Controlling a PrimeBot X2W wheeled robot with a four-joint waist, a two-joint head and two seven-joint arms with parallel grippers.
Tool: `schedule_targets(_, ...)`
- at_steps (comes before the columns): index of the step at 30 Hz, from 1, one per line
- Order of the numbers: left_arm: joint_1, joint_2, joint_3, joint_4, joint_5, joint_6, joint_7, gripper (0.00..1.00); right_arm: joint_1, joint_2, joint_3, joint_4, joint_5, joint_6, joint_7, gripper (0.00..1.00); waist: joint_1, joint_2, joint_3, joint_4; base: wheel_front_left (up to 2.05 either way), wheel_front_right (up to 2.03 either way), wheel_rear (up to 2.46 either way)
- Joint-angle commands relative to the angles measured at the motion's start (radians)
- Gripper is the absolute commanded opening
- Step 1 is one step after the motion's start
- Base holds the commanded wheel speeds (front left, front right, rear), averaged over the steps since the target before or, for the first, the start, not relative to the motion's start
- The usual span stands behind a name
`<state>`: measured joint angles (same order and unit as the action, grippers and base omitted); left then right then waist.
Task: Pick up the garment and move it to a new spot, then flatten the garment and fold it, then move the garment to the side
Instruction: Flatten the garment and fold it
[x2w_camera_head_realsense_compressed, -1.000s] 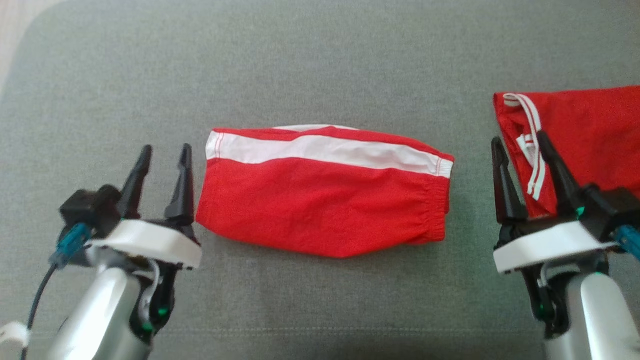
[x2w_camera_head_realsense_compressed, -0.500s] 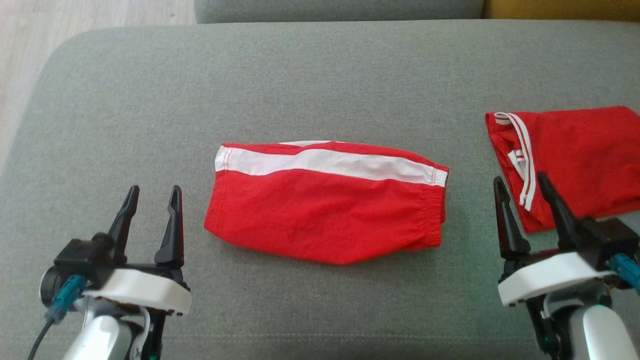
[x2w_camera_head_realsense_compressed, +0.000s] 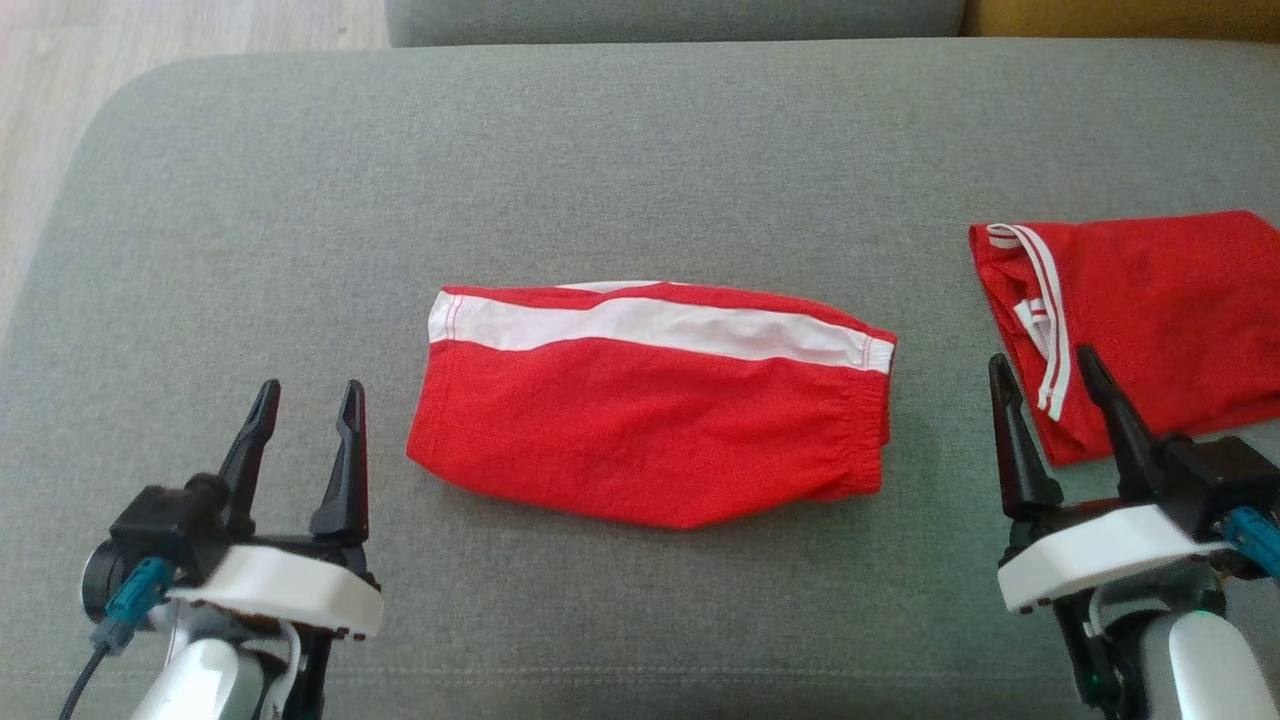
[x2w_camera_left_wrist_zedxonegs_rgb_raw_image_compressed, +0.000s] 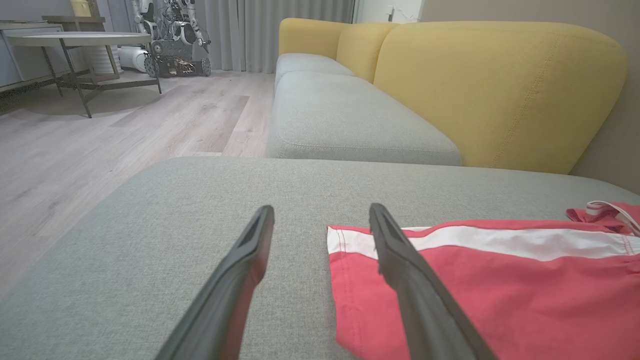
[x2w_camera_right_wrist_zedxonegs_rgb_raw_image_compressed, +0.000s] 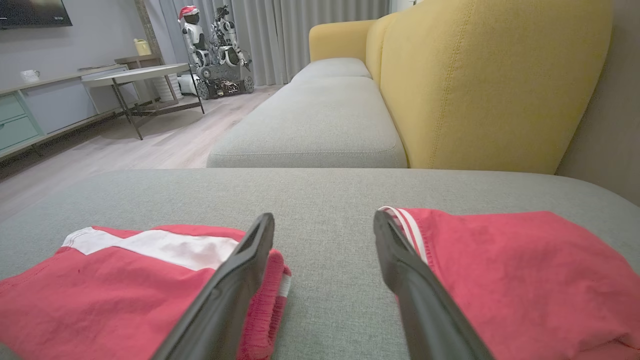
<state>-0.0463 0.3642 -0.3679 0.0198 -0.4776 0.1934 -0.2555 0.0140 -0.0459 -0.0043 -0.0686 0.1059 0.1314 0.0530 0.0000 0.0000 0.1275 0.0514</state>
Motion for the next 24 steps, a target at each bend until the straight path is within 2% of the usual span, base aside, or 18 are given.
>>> schedule_targets(1,-0.042,0.030,0.044,-0.035,0.000,0.000,-0.003,1.00,-0.026,-0.004,0.022,-0.037,0.007,-0.001,-0.001,1.00,0.0000,0.0000,0.003,0.002,0.00,0.00,0.00)
schedule_targets(8,-0.064,0.027,0.038,-0.040,0.002,-0.005,-0.003,1.00,-0.058,-0.004,0.086,-0.005,0.030,-0.001,0.012,1.00,0.0000,0.0000,0.028,0.017,0.00,0.00,0.00)
schedule_targets(13,-0.093,0.017,0.030,-0.036,0.006,-0.018,-0.004,1.00,-0.108,-0.004,0.159,0.100,0.062,-0.001,0.009,1.00,0.0000,0.0000,0.073,0.045,0.00,0.00,0.00)
schedule_targets(24,-0.143,-0.009,0.037,-0.007,0.019,-0.049,-0.006,1.00,-0.191,-0.004,0.116,0.341,0.106,-0.001,-0.001,1.00,0.0000,0.0000,0.136,0.082,0.00,0.00,0.00)
